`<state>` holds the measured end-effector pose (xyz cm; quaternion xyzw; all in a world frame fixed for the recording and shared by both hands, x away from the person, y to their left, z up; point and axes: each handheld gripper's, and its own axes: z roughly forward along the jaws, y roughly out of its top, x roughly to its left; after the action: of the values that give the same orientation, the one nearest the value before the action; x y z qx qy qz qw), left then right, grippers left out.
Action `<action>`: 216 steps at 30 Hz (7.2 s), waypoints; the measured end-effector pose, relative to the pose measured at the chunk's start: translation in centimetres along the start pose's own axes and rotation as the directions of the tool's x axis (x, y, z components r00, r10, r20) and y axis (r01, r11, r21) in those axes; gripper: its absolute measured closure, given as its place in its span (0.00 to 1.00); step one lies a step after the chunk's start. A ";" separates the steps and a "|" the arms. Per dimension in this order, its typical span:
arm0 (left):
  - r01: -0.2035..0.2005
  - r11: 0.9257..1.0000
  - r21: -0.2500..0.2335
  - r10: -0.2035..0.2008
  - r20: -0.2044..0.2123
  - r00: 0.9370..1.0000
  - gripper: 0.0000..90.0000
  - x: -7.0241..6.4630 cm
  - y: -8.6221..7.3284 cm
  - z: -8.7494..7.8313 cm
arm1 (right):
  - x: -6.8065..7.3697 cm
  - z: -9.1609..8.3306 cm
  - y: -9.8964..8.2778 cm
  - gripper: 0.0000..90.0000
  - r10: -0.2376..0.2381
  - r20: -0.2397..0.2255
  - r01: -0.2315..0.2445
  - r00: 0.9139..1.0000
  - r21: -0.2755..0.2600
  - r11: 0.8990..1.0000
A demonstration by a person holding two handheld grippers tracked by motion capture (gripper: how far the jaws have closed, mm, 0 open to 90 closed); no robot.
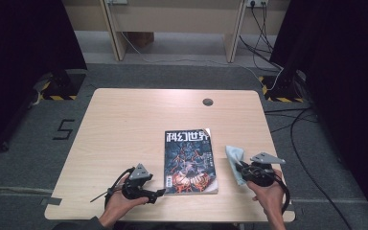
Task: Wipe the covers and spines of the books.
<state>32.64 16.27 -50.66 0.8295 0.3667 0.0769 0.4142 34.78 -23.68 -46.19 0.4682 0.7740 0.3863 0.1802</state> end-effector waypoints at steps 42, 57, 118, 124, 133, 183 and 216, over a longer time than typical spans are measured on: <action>-0.065 0.998 -0.002 0.064 -0.060 0.996 0.38 -3.6 -0.1 1.9 | 9.1 8.3 2.9 0.75 -0.290 -0.172 0.323 0.941 0.208 0.923; -0.052 0.999 0.005 0.052 -0.042 0.998 0.37 -3.4 -0.1 1.8 | 3.5 12.2 5.7 0.75 -0.177 0.013 0.174 0.984 0.134 0.976; -0.073 0.997 0.018 0.073 -0.016 0.997 0.35 -3.7 0.0 1.9 | 6.0 13.8 6.6 0.73 -0.257 0.028 0.252 0.966 0.126 0.960; -0.073 0.997 0.015 0.073 -0.014 0.997 0.35 -3.7 -0.1 2.0 | 8.0 14.3 6.5 0.73 -0.258 -0.068 0.264 0.964 0.106 0.959; -0.072 0.997 0.012 0.072 -0.014 0.997 0.35 -3.7 -0.1 1.9 | 9.4 14.4 6.6 0.72 -0.302 -0.093 0.311 0.949 0.105 0.945; -0.047 0.999 -0.012 0.046 -0.034 0.998 0.31 -4.4 0.1 2.9 | 13.0 17.9 9.8 0.68 -0.316 -0.163 0.343 0.935 0.172 0.924; -0.036 0.999 -0.013 0.036 -0.019 0.999 0.30 -4.1 0.1 2.9 | 11.8 14.0 6.5 0.71 -0.313 -0.166 0.338 0.935 0.156 0.928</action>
<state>31.00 11.62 -51.74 0.8325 0.3549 0.0945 0.4148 41.72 -5.81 -49.12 0.3198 0.8836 0.3100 0.1445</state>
